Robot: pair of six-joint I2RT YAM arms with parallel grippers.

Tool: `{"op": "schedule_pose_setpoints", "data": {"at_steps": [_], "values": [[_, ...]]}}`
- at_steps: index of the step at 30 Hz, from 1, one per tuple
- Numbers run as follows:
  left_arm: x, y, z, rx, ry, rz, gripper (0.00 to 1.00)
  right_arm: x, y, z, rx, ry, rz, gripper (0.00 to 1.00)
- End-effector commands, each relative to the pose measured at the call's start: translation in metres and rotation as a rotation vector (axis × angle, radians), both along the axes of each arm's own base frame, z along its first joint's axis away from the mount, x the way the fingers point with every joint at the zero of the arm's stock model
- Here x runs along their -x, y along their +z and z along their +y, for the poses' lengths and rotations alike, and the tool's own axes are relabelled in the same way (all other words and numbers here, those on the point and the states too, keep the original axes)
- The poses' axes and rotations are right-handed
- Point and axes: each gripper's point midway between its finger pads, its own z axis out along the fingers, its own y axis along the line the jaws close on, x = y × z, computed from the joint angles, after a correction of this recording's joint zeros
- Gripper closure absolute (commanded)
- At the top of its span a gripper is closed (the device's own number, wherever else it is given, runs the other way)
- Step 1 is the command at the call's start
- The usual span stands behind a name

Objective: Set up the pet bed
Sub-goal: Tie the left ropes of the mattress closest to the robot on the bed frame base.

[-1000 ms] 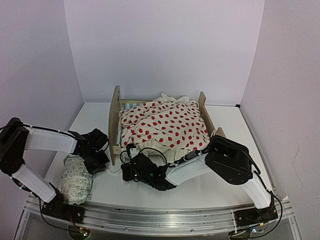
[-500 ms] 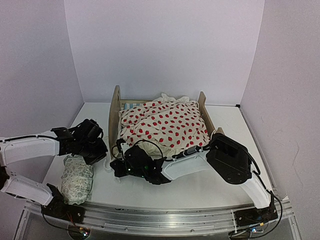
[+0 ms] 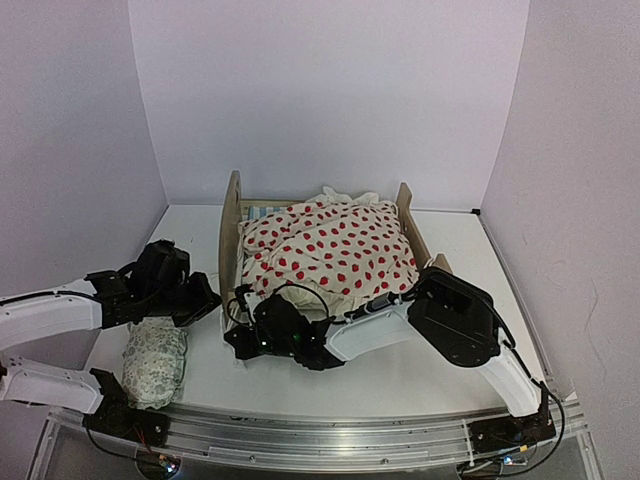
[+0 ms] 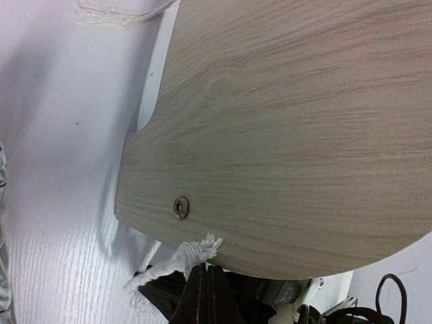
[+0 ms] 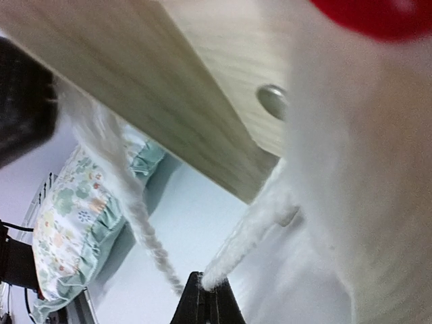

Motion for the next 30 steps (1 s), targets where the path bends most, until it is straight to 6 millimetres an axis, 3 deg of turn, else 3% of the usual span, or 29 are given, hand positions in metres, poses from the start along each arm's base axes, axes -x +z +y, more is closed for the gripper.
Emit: {"op": "schedule_pose_setpoints", "data": {"at_steps": [1,9,12,14,16,18,20,22,26,30], "values": [[-0.008,0.015,-0.026,0.073,-0.094,-0.085,1.0,0.019,0.004,-0.003,-0.005,0.079,0.004,1.0],[-0.007,0.009,-0.044,0.099,-0.163,-0.08,1.0,0.02,0.015,-0.009,-0.027,0.091,-0.026,1.0],[-0.005,0.006,-0.035,0.056,-0.134,-0.051,1.0,0.02,0.017,-0.012,-0.03,0.086,-0.029,1.0],[0.001,-0.004,-0.011,0.004,-0.021,0.026,0.9,0.018,0.02,-0.014,-0.031,0.07,-0.038,1.0],[0.013,-0.013,0.007,0.001,0.066,0.093,0.71,0.015,0.024,-0.014,-0.035,0.055,-0.043,1.0],[0.026,-0.017,0.014,0.058,0.103,0.14,0.53,0.012,0.029,-0.014,-0.044,0.039,-0.048,1.0],[0.039,-0.026,0.02,0.095,0.148,0.215,0.46,0.008,0.034,-0.014,-0.052,0.013,-0.05,1.0],[0.05,-0.032,0.024,0.109,0.175,0.281,0.49,0.003,0.037,-0.018,-0.055,-0.026,-0.052,1.0],[0.062,-0.032,0.014,0.134,0.133,0.359,0.65,-0.007,0.045,-0.028,-0.05,-0.105,-0.06,1.0],[0.077,-0.054,0.008,0.122,0.1,0.479,0.72,-0.014,0.051,-0.034,-0.034,-0.155,-0.07,1.0]]}}
